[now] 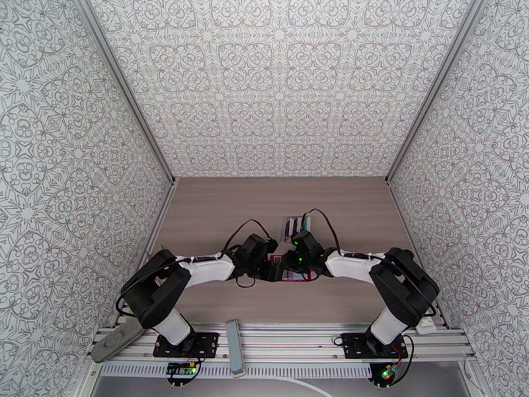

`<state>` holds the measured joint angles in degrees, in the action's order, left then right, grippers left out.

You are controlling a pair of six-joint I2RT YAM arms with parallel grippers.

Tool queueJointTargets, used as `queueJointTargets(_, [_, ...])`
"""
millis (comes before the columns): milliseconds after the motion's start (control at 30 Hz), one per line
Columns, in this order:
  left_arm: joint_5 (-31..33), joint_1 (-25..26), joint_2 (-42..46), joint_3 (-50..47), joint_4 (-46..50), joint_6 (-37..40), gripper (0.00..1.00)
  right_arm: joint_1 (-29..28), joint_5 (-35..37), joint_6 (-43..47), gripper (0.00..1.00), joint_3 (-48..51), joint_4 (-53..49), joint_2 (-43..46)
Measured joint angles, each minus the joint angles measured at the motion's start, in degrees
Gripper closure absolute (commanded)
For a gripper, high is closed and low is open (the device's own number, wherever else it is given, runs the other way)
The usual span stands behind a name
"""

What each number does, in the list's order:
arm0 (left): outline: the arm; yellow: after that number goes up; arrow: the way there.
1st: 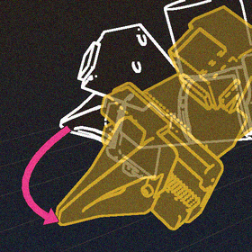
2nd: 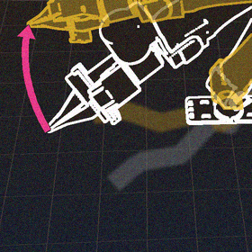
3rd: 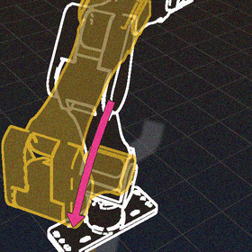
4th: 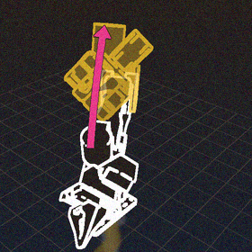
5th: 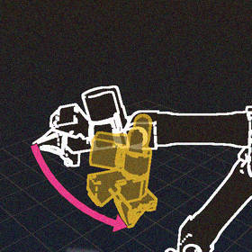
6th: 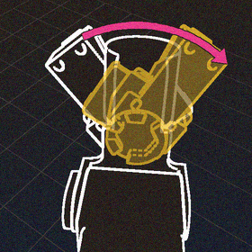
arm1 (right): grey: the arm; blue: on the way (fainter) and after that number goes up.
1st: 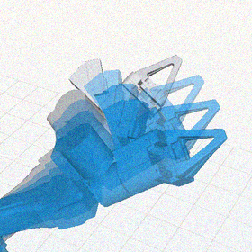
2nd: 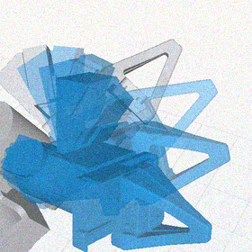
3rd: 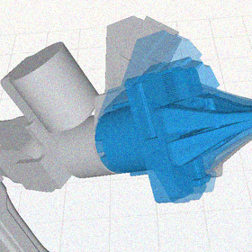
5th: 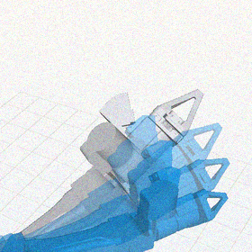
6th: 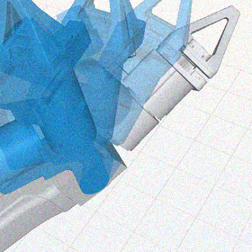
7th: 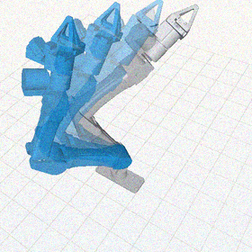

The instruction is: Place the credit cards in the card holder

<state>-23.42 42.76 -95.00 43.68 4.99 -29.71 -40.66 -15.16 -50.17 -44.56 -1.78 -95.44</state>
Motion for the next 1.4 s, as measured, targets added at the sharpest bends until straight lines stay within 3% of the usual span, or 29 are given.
queueJointTargets(267, [3.54,1.75,-1.18,2.29,2.93,0.87,0.47,0.11,0.74,-0.24,0.74,0.0,-0.15,0.22])
queueJointTargets(833, [4.44,2.27,-2.91,3.63,2.32,-0.09,0.52,0.66,0.9,0.37,0.69,-0.11,-4.76,7.23])
queueJointTargets(1400, [-1.2,-1.84,-2.84,2.21,-0.5,-1.4,0.55,2.43,0.85,2.14,0.69,0.35,-8.98,11.89])
